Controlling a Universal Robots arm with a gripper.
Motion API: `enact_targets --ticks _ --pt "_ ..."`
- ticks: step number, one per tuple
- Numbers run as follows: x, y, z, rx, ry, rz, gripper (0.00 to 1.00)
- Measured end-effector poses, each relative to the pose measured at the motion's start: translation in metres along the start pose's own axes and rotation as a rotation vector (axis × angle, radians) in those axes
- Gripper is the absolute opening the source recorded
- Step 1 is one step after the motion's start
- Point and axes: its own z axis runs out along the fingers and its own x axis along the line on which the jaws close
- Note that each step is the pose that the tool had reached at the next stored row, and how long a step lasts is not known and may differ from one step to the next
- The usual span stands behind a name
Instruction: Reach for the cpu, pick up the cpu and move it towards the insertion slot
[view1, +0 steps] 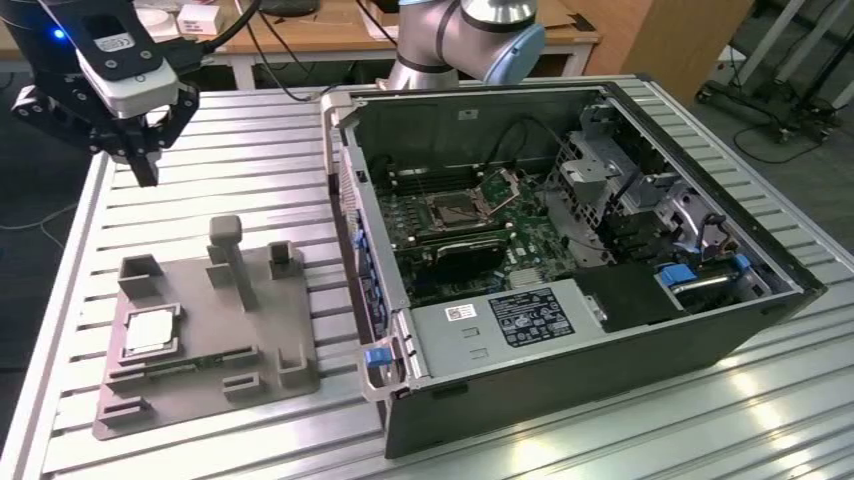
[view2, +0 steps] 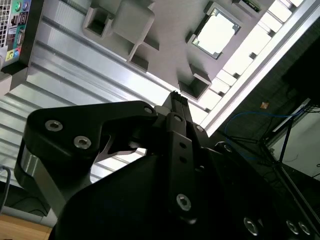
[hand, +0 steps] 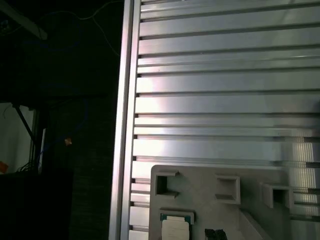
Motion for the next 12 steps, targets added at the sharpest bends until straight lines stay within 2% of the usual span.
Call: enact_targets --ticks 12 --pt "0.0046 0.0001 0.0002 0.0 0.0 0.0 0.11"
